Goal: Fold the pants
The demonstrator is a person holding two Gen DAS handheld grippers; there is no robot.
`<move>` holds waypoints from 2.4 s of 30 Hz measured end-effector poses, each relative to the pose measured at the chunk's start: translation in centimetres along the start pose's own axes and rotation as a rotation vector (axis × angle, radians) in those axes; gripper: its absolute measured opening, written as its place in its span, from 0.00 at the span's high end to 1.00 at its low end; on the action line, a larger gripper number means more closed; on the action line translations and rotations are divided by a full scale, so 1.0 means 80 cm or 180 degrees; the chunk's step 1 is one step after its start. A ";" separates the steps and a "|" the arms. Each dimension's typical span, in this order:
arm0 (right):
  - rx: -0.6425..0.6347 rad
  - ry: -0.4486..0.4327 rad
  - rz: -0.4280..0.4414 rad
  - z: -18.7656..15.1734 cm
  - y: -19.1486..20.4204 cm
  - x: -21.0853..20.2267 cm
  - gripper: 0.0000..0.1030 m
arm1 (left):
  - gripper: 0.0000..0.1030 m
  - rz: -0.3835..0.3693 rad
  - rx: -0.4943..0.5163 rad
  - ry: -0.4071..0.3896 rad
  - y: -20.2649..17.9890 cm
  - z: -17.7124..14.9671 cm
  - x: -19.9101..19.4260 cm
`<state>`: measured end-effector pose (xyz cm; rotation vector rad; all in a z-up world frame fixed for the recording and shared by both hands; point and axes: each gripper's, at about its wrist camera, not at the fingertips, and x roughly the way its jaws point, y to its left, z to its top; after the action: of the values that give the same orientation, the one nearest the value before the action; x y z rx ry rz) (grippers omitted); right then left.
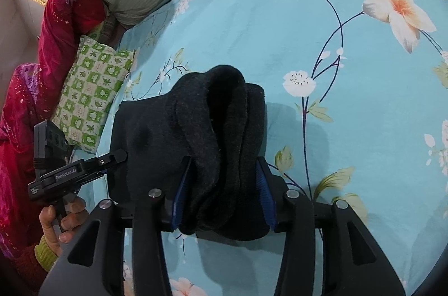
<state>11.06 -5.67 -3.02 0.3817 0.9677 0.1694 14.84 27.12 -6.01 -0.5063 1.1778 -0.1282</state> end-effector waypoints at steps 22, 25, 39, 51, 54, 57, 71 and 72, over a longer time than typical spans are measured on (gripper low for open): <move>-0.0377 -0.0143 -0.0301 -0.015 0.017 -0.022 0.36 | 0.34 0.0344 0.0357 -0.0188 -0.032 -0.038 -0.027; -0.0428 -0.0161 -0.0327 -0.020 0.021 -0.026 0.34 | 0.32 0.0347 0.0388 -0.0208 -0.037 -0.045 -0.031; -0.0596 -0.0185 -0.0377 -0.050 0.032 -0.040 0.25 | 0.26 0.0653 0.0486 -0.0459 -0.050 -0.094 -0.053; -0.0831 -0.0389 -0.0510 -0.075 0.050 -0.052 0.16 | 0.22 0.0856 0.0715 -0.0529 -0.070 -0.140 -0.059; -0.0891 -0.0465 -0.0515 -0.080 0.054 -0.055 0.13 | 0.20 0.0858 0.0737 -0.0556 -0.071 -0.144 -0.062; -0.0999 -0.0519 -0.0580 -0.087 0.062 -0.054 0.08 | 0.19 0.0896 0.0747 -0.0609 -0.070 -0.147 -0.066; -0.1435 -0.0813 -0.0859 -0.112 0.081 -0.030 0.04 | 0.17 0.1034 0.0713 -0.0830 -0.059 -0.152 -0.069; -0.1437 -0.0808 -0.0866 -0.113 0.082 -0.028 0.03 | 0.17 0.1024 0.0717 -0.0820 -0.058 -0.152 -0.066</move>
<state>2.53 1.85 -3.34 -0.1425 0.6957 0.0846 2.55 21.11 -2.89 -0.1257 0.9633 0.0795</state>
